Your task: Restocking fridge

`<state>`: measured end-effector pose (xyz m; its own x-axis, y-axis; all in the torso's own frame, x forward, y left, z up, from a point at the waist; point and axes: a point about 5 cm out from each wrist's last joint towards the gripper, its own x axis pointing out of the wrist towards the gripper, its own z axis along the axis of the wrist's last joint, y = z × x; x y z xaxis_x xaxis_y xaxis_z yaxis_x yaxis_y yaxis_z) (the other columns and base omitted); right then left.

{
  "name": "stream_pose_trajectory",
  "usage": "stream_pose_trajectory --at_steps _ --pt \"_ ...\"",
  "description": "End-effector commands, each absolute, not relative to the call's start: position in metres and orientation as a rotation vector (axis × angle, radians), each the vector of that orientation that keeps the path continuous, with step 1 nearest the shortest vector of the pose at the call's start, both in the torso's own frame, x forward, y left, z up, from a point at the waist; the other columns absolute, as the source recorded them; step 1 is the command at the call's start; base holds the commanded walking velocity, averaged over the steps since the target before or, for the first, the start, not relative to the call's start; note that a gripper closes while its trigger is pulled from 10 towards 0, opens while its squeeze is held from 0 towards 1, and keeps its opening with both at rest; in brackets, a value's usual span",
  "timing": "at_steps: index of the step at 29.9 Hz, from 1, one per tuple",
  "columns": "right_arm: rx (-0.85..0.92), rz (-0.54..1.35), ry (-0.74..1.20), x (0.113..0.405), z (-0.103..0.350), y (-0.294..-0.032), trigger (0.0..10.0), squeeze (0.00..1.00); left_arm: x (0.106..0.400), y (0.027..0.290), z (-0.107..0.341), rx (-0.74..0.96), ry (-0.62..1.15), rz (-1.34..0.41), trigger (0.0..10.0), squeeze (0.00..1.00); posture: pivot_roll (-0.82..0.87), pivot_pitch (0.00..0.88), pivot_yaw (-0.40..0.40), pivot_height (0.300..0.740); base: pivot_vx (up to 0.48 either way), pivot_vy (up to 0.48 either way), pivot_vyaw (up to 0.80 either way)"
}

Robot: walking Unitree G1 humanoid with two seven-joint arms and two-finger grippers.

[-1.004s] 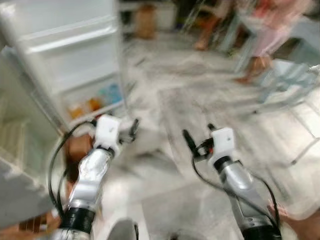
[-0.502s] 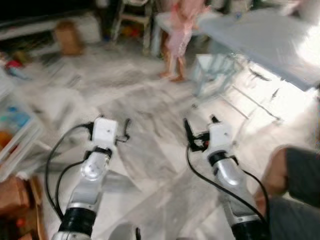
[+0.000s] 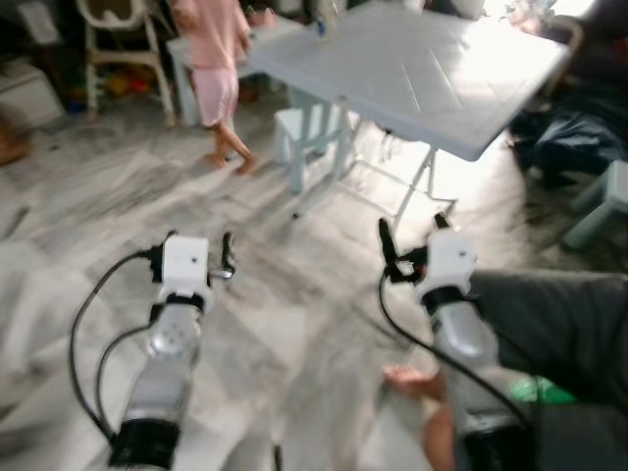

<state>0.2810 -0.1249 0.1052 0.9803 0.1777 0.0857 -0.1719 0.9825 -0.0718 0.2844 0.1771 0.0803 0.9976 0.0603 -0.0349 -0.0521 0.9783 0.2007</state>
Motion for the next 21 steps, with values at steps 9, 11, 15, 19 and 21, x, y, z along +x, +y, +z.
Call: stream_pose_trajectory --at_steps 9,11,15,19,21 --pt "-0.082 0.153 -0.102 0.283 0.108 -0.133 10.0 0.0 0.29 0.165 0.088 0.188 0.013 0.025 10.0 0.0 0.08 0.046 0.015 0.74 0.48 0.0 -0.31" --pt "-0.089 0.154 -0.111 0.281 0.107 -0.133 10.0 0.0 0.29 0.163 0.086 0.175 0.02 0.017 10.0 0.0 0.05 0.037 0.031 0.74 0.476 0.0 0.0" --pt "-0.079 0.121 -0.107 0.279 0.106 -0.139 10.0 0.0 0.293 0.152 0.088 0.161 -0.001 0.012 10.0 0.0 0.06 0.021 0.034 0.74 0.352 0.0 0.0" --pt "-0.071 0.158 -0.107 0.281 0.106 -0.136 10.0 0.0 0.3 0.147 0.1 0.141 -0.049 -0.024 10.0 0.0 0.08 0.026 0.021 0.74 0.0 0.0 0.0" --pt "-0.071 0.166 -0.107 0.284 0.107 -0.134 10.0 0.0 0.301 0.149 0.102 0.129 -0.053 -0.028 10.0 0.0 0.1 0.028 0.006 0.74 0.0 0.0 0.0"
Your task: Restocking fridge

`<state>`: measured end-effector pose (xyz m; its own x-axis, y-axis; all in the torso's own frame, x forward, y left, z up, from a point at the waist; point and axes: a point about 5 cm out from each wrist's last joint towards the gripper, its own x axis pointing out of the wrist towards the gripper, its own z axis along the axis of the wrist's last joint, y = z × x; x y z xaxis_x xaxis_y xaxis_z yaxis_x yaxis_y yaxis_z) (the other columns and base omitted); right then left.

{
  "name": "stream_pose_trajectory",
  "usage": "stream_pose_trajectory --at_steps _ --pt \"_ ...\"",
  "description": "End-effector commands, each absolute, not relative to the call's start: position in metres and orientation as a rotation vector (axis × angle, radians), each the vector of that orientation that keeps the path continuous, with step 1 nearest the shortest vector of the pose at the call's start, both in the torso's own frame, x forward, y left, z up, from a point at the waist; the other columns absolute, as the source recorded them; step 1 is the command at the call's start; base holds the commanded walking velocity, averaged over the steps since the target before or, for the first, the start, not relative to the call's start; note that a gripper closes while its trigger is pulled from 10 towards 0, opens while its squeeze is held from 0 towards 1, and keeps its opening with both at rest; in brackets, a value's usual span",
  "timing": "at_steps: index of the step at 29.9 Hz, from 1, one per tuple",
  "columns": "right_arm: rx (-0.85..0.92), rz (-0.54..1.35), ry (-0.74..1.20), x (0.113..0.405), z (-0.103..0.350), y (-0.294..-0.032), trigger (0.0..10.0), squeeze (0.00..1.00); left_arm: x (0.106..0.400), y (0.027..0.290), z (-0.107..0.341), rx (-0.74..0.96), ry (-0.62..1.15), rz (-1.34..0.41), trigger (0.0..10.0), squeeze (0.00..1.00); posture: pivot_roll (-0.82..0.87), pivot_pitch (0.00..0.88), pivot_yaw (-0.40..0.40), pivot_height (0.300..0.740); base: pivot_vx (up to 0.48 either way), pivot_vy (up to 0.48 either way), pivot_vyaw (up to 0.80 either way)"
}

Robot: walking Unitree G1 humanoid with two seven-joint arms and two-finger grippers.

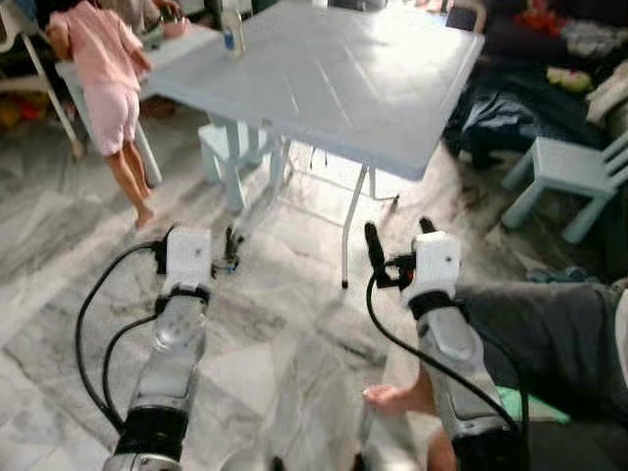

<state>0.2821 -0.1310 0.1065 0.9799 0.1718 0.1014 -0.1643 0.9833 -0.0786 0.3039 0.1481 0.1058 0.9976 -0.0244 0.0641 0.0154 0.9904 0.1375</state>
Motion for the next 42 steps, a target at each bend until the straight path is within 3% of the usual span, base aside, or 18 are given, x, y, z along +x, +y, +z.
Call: stream_pose_trajectory --at_steps 1,11,22,42 --pt "-0.07 0.166 -0.106 0.285 0.107 -0.134 10.0 0.0 0.302 0.15 0.103 0.128 -0.053 -0.029 10.0 0.0 0.12 0.033 -0.007 0.74 0.0 0.0 0.0" --pt "-0.077 0.243 -0.118 0.301 0.112 -0.12 10.0 0.0 0.291 0.16 0.098 0.182 -0.059 -0.019 10.0 0.0 0.16 0.007 -0.058 0.74 0.0 0.384 0.0" --pt "-0.066 0.179 -0.117 0.294 0.107 -0.127 10.0 0.0 0.294 0.15 0.101 0.206 -0.067 -0.099 10.0 0.0 0.12 0.022 0.001 0.74 0.0 0.48 0.0" --pt "-0.075 0.156 -0.151 0.3 0.117 -0.131 10.0 0.0 0.288 0.151 0.108 0.232 -0.079 -0.103 10.0 0.0 0.14 0.064 0.002 0.74 0.0 0.48 -0.2"
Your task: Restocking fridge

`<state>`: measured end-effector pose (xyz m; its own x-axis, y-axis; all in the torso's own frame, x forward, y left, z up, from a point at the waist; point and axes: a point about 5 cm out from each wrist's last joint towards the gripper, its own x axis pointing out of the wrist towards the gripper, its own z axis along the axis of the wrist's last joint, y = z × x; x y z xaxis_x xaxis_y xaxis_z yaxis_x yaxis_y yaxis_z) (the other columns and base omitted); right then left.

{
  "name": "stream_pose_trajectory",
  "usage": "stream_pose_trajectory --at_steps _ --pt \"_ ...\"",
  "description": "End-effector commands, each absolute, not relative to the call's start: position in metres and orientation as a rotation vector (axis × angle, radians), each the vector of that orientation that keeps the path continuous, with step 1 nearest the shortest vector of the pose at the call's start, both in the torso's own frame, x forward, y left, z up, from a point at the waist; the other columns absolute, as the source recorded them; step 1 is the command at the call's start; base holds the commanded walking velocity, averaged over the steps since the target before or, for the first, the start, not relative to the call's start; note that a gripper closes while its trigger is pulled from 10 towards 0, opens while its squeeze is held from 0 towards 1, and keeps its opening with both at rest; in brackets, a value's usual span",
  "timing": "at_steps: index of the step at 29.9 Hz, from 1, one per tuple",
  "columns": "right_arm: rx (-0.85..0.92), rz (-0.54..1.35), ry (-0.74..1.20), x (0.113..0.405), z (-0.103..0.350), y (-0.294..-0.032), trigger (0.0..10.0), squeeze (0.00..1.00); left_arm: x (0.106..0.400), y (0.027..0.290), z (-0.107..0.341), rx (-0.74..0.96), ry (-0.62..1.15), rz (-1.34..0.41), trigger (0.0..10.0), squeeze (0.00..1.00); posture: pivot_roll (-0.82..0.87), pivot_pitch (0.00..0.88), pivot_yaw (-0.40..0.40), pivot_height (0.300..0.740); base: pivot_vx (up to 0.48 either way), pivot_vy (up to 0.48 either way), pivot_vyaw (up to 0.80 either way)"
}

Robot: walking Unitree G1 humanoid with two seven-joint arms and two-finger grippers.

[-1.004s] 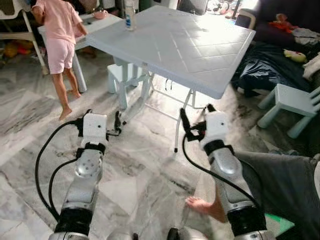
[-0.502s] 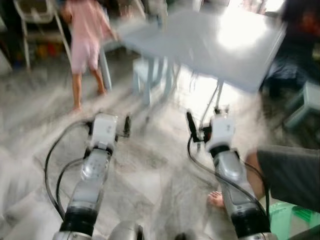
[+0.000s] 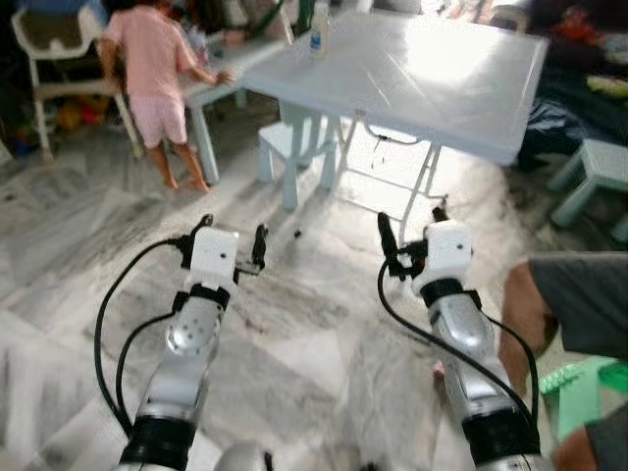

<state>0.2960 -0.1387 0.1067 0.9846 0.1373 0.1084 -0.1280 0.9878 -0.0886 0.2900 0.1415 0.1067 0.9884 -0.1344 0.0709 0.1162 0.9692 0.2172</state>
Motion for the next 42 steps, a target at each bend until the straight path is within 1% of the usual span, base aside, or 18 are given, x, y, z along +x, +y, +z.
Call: stream_pose_trajectory --at_steps 1,4,10,12,20,31,42 --pt "-0.077 0.155 -0.15 0.3 0.116 -0.132 10.0 0.0 0.287 0.152 0.106 0.228 -0.071 -0.095 10.0 0.0 0.14 0.064 -0.003 0.74 0.0 0.48 0.0" --pt "-0.081 0.158 -0.142 0.3 0.114 -0.132 10.0 0.0 0.285 0.155 0.1 0.196 -0.05 -0.068 10.0 0.0 0.13 0.057 -0.004 0.74 0.0 0.48 0.0" --pt "-0.088 0.177 -0.163 0.3 0.118 -0.129 10.0 0.0 0.281 0.149 0.103 0.173 -0.092 -0.109 10.0 0.0 0.12 0.044 0.001 0.74 0.0 0.0 0.0" --pt "-0.092 0.179 -0.167 0.299 0.118 -0.129 10.0 0.0 0.28 0.147 0.104 0.164 -0.095 -0.121 10.0 0.0 0.11 0.038 0.004 0.74 0.319 0.0 0.0" --pt "-0.089 0.194 -0.171 0.294 0.117 -0.129 10.0 0.0 0.28 0.136 0.103 0.143 -0.098 -0.143 10.0 0.0 0.1 0.014 -0.002 0.74 0.457 0.0 0.0" --pt "-0.107 0.209 -0.187 0.294 0.119 -0.13 10.0 0.0 0.282 0.142 0.104 0.163 -0.103 -0.127 10.0 0.0 0.1 0.012 -0.007 0.74 0.48 0.0 0.0" --pt "-0.106 0.226 -0.193 0.292 0.12 -0.126 10.0 0.0 0.281 0.138 0.101 0.165 -0.095 -0.13 10.0 0.0 0.09 0.013 -0.006 0.74 0.48 0.0 0.8"
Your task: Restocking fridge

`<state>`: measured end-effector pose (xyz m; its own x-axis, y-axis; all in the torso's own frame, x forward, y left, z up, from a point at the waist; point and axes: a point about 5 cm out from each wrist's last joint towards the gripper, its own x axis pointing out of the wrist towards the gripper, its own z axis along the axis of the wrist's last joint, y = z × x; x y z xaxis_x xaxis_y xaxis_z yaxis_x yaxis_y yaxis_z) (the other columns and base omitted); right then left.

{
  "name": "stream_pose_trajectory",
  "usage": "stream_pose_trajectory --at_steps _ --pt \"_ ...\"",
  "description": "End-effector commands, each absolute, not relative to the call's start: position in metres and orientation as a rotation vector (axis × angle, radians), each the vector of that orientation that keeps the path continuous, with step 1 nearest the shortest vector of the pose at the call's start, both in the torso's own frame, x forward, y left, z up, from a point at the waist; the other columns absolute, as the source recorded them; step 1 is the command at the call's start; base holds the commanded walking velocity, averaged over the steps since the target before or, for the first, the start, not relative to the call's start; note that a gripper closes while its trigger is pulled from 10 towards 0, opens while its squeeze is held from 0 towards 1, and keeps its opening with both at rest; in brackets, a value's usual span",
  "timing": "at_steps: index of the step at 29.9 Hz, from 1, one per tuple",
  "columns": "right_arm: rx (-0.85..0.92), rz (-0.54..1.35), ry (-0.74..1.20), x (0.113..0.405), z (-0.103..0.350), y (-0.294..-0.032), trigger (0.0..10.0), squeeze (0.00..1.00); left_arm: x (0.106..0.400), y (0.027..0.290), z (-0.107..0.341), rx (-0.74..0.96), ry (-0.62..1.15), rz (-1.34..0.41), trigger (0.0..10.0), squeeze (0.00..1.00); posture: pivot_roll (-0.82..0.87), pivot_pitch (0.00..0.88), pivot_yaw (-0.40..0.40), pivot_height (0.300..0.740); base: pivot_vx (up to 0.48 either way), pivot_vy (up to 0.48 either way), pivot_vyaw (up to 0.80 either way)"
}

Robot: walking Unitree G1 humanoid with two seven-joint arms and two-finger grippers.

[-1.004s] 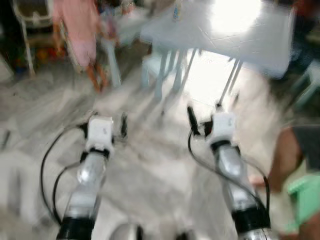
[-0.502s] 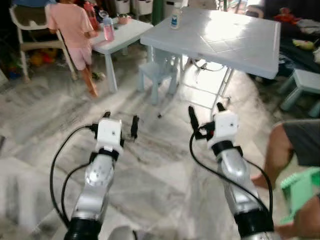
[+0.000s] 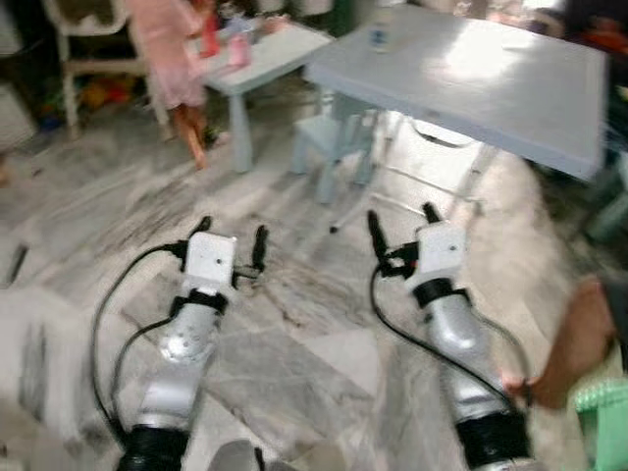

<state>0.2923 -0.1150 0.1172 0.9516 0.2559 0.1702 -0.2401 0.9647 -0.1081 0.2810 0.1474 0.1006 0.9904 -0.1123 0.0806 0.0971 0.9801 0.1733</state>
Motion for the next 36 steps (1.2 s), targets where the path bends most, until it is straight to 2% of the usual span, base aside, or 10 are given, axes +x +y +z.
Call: stream_pose_trajectory --at_steps 1,5,13,16,20,23,31,36 --pt "-0.105 0.225 -0.194 0.292 0.12 -0.127 10.0 0.0 0.281 0.138 0.101 0.166 -0.095 -0.128 10.0 0.0 0.1 0.013 -0.007 0.74 0.48 0.0 0.79" --pt "-0.094 0.217 -0.195 0.292 0.12 -0.127 10.0 0.0 0.281 0.139 0.101 0.171 -0.096 -0.123 10.0 0.0 0.1 0.013 -0.006 0.74 0.48 0.0 0.78" --pt "0.064 -0.02 -0.065 0.292 0.1 -0.159 10.0 0.0 0.282 0.143 0.102 0.171 -0.101 -0.096 10.0 0.0 0.09 0.015 -0.005 0.74 0.48 0.0 0.0" --pt "0.019 -0.047 -0.063 0.29 0.097 -0.165 10.0 0.0 0.281 0.146 0.1 0.168 -0.097 -0.081 10.0 0.0 0.09 0.016 -0.004 0.74 0.48 0.0 0.0" --pt "0.029 -0.145 -0.027 0.287 0.087 -0.172 10.0 0.0 0.28 0.158 0.091 0.148 -0.061 0.022 10.0 0.0 0.08 0.015 -0.002 0.74 0.401 0.0 0.0" --pt "0.05 -0.133 -0.042 0.285 0.087 -0.172 10.0 0.0 0.28 0.165 0.09 0.135 -0.062 0.072 10.0 0.0 0.08 0.015 0.0 0.74 0.0 0.0 0.0" --pt "-0.039 -0.113 -0.107 0.284 0.103 -0.171 10.0 0.0 0.276 0.178 0.088 0.16 -0.053 0.124 10.0 0.0 0.06 0.0 0.005 0.74 0.0 0.0 0.0" --pt "-0.034 -0.152 -0.13 0.274 0.107 -0.179 10.0 0.0 0.269 0.189 0.087 0.167 -0.046 0.155 10.0 0.0 0.06 0.0 0.014 0.74 0.0 0.0 0.0"
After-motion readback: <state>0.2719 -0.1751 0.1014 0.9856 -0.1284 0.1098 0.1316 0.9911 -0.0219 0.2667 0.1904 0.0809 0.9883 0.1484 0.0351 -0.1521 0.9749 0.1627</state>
